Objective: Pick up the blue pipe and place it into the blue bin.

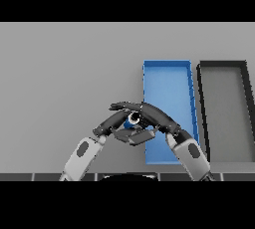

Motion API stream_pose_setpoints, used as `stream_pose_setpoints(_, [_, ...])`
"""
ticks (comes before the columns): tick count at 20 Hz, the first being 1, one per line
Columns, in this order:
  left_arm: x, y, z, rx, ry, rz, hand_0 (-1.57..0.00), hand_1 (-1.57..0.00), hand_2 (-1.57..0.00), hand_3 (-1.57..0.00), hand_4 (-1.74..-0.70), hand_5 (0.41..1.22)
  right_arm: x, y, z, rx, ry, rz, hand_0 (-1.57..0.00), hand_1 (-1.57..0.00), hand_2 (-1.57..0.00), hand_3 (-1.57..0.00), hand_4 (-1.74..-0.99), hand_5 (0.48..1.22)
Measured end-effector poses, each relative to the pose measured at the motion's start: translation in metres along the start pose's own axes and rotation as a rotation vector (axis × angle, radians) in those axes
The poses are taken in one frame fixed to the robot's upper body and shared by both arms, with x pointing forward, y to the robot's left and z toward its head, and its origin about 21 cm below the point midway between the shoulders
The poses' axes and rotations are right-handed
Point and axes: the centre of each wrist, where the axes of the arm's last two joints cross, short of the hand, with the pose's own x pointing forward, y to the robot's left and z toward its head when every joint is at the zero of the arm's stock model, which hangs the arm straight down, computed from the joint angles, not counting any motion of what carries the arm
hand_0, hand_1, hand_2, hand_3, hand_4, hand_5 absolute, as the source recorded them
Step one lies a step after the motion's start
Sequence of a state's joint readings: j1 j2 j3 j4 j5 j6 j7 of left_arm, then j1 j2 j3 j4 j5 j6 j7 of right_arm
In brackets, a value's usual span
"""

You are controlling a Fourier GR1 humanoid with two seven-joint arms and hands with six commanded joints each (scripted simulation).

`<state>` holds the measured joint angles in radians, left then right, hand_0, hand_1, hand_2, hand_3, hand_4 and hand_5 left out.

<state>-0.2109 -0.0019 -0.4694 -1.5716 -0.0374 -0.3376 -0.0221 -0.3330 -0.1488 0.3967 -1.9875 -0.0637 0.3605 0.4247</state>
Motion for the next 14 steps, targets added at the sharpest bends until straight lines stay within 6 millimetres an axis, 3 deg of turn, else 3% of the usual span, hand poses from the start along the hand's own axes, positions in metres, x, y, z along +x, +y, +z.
stream_pose_setpoints(3, [0.000,-0.004,-0.001,-0.006,0.031,0.005,-1.57,-1.57,-1.55,-1.23,-1.67,1.221,-0.003,-0.002,-0.007,0.005,0.010,0.017,-1.09,-1.10,-1.10,-0.90,-1.537,0.600])
stream_pose_setpoints(5, [0.000,-0.003,0.000,0.001,0.004,0.006,-1.57,-1.57,-1.56,-1.31,-1.69,1.221,-0.003,0.001,-0.009,0.011,-0.048,-0.046,-1.26,-1.27,-1.27,-1.14,-1.495,0.781])
stream_pose_setpoints(7, [-0.002,-0.001,0.000,0.001,-0.006,-0.003,-1.57,-1.57,-1.56,-1.32,-1.71,1.221,-0.004,0.006,-0.011,-0.008,-0.065,-0.054,-1.37,-1.38,-1.38,-1.29,-1.475,0.940])
stream_pose_setpoints(9, [-0.002,-0.001,0.000,0.003,-0.029,0.003,-1.57,-1.57,-1.54,-1.41,-1.72,1.221,-0.002,0.008,-0.011,-0.005,-0.080,-0.023,-1.44,-1.45,-1.45,-1.39,-1.477,1.041])
stream_pose_setpoints(14, [0.001,-0.002,-0.005,0.000,-0.054,-0.003,-1.57,-1.57,-1.56,-1.43,-1.73,1.221,-0.004,0.013,-0.012,-0.010,-0.112,-0.086,-1.53,-1.53,-1.53,-1.51,-1.492,1.162])
